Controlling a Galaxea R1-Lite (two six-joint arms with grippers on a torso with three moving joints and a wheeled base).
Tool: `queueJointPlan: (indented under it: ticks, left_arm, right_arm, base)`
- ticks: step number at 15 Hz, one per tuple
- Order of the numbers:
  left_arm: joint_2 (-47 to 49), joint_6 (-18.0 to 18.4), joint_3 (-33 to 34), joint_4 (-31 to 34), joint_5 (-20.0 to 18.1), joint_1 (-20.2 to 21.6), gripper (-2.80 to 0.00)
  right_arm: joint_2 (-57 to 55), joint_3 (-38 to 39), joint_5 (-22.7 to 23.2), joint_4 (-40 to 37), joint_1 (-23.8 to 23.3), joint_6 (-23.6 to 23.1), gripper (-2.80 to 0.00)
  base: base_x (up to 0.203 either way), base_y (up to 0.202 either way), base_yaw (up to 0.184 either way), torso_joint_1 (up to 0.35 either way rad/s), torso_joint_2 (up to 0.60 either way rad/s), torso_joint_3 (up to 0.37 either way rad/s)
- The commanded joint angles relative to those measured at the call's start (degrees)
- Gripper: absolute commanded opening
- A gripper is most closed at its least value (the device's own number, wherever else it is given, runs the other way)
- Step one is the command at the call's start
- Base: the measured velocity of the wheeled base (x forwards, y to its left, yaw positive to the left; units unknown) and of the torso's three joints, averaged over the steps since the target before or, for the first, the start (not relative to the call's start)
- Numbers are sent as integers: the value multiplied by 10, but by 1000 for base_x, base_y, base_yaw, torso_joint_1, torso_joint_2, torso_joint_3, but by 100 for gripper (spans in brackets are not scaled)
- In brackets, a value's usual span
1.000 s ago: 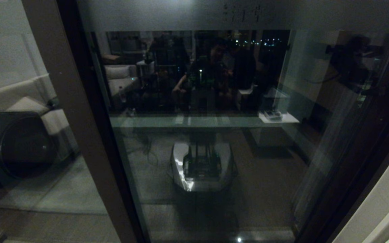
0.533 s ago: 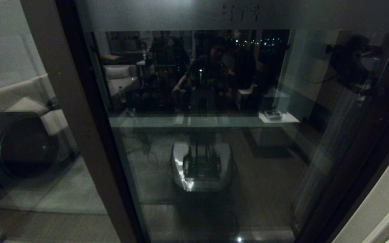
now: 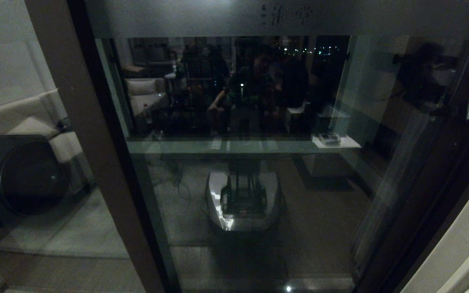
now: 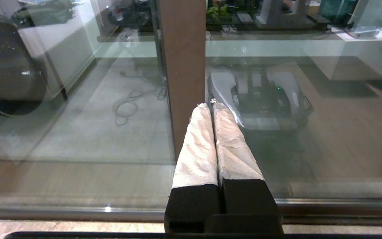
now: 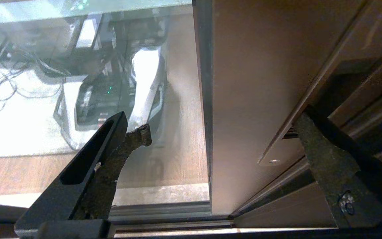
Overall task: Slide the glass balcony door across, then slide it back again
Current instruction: Open the slid door
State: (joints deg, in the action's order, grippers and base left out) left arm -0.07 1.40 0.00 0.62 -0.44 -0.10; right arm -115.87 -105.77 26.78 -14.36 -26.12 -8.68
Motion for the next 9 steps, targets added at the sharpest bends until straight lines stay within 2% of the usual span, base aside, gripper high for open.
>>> queueJointPlan:
  ticks: [1,9]
  left_arm:
    - [0,0,0,0,0,0,-280]
    - [0,0,0,0,0,0,-280]
  right_arm:
    - [10,12,3,0,7,-1,0]
    - [28,36,10,0,23,-1,0]
  base:
    - [0,0,0,0,0,0]
    - [0,0,0,0,0,0]
